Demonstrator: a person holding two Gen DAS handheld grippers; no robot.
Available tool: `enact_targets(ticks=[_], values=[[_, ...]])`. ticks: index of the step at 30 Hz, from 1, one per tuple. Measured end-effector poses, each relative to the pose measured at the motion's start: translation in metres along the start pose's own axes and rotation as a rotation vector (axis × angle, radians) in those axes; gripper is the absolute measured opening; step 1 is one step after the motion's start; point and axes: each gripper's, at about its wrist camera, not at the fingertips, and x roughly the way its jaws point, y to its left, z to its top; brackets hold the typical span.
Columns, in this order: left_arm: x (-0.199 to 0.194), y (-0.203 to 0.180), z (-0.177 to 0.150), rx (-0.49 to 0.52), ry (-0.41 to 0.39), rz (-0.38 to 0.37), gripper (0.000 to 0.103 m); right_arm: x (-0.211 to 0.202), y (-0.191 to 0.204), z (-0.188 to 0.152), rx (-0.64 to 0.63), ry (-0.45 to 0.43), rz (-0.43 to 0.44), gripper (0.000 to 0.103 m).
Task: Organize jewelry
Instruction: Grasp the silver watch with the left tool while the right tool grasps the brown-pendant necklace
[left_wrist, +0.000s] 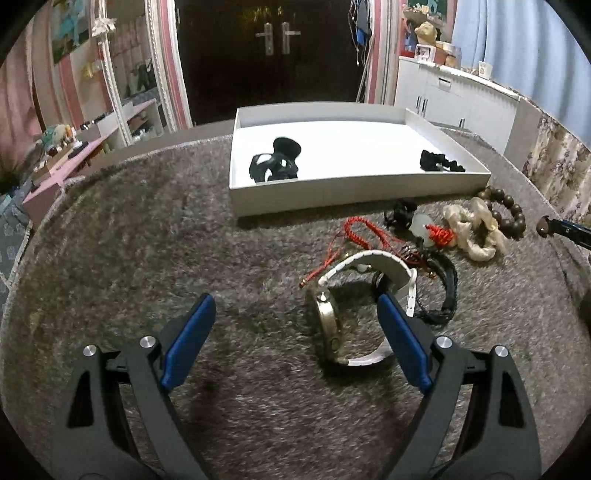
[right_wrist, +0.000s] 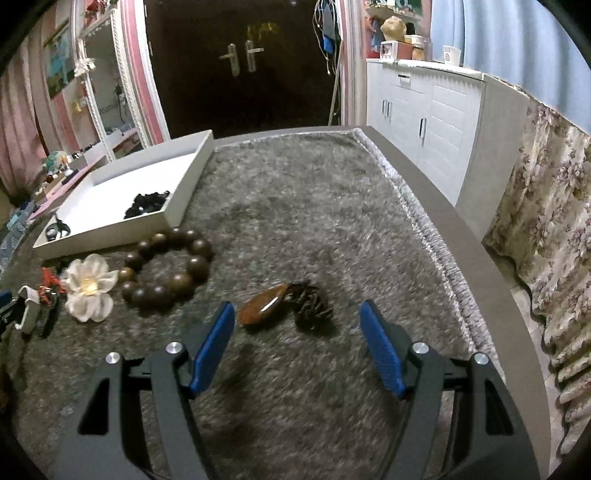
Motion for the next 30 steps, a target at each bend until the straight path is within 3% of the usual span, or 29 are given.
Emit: enact_targets(ticks=[3, 6, 15, 17, 25, 30], values=[[0.004, 0.0, -0.001, 0.001, 0.011, -0.002, 0.081, 0.004, -0.002, -0.001, -0.011, 0.004, 0.001, 0.066], [0.009, -0.003, -0.001, 0.016, 0.031, -0.005, 0.07, 0.009, -0.002, -0.002, -0.019, 0.027, 0.01, 0.049], [0.02, -0.009, -0.001, 0.042, 0.076, -0.018, 0.057, 0.015, -0.022, 0.0, 0.078, 0.036, 0.081, 0.042], [0.02, -0.01, -0.002, 0.043, 0.078, -0.02, 0.056, 0.013, -0.025, 0.0, 0.091, 0.023, 0.065, 0.042], [0.023, -0.012, -0.001, 0.056, 0.088, -0.017, 0.049, 0.024, -0.017, 0.004, 0.051, 0.056, 0.021, 0.023], [0.021, -0.013, -0.002, 0.062, 0.073, -0.026, 0.032, 0.017, -0.014, 0.003, 0.028, 0.022, 0.003, 0.017]])
